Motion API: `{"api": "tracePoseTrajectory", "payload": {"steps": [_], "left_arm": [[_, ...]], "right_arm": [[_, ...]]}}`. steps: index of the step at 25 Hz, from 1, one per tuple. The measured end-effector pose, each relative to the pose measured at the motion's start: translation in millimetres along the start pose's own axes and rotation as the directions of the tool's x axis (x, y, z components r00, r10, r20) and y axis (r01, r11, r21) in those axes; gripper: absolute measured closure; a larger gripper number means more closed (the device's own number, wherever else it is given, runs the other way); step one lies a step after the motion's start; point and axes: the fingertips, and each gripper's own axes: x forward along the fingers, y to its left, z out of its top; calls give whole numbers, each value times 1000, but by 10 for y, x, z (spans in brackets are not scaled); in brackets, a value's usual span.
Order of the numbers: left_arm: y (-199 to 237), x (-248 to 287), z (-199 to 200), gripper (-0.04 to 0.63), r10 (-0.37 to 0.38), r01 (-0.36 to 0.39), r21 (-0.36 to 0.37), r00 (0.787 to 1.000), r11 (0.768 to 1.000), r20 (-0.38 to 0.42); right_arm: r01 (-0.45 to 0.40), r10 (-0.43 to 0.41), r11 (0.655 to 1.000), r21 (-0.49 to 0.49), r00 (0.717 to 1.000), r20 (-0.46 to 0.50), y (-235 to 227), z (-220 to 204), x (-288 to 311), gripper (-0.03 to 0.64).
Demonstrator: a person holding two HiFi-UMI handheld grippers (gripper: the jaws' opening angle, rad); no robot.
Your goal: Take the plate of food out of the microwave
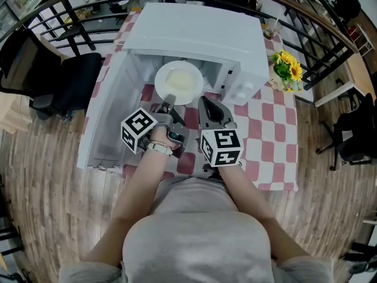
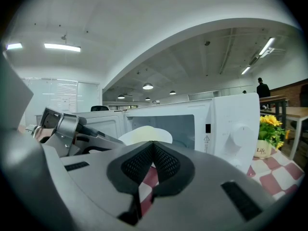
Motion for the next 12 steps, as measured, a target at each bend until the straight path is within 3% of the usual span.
{"api": "tracePoseTrajectory", "payload": {"steps": [12], "left_arm": [[-36, -199, -45, 583, -24, 24, -2, 999, 1000, 45]], "right_arm": [[-19, 19, 1000, -15, 1000, 22, 54, 42, -18, 594]]}}
